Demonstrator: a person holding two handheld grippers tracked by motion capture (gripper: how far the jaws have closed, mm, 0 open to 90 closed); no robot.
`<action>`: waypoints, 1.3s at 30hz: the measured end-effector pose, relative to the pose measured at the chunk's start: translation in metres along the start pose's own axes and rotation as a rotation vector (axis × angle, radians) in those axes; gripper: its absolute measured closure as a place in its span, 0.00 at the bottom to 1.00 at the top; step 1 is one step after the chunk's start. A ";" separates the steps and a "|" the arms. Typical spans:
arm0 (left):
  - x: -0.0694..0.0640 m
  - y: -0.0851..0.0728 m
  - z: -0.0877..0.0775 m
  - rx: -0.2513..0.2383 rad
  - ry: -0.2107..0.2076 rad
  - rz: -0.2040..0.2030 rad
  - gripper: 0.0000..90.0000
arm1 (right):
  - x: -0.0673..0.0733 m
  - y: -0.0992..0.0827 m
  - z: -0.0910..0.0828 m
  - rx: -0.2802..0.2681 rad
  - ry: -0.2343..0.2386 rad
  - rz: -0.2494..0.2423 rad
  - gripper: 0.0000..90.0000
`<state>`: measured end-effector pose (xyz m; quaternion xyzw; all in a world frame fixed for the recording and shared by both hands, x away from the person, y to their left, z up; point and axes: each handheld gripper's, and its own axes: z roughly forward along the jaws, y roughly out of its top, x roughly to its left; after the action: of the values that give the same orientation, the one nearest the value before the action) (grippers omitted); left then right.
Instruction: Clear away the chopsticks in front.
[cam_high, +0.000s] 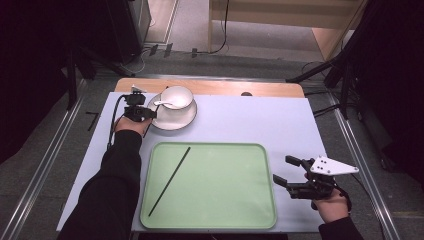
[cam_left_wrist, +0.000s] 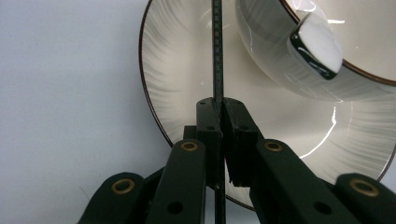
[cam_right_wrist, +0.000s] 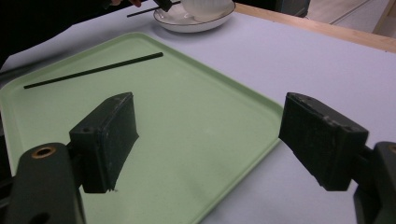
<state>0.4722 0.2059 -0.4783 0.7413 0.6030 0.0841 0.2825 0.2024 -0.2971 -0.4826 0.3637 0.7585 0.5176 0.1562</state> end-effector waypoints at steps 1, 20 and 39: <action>0.001 0.001 -0.002 -0.001 -0.001 -0.003 0.97 | 0.000 0.000 0.000 0.001 0.000 0.001 0.22; 0.011 0.011 -0.071 -0.034 -0.043 -0.019 0.97 | -0.001 0.000 0.001 -0.001 -0.002 0.000 0.22; -0.018 -0.007 -0.122 -0.068 -0.117 0.059 0.97 | -0.002 0.003 0.004 0.000 0.006 -0.004 0.22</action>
<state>0.4049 0.2281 -0.3769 0.7524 0.5602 0.0692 0.3395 0.2071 -0.2953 -0.4823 0.3605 0.7598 0.5183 0.1552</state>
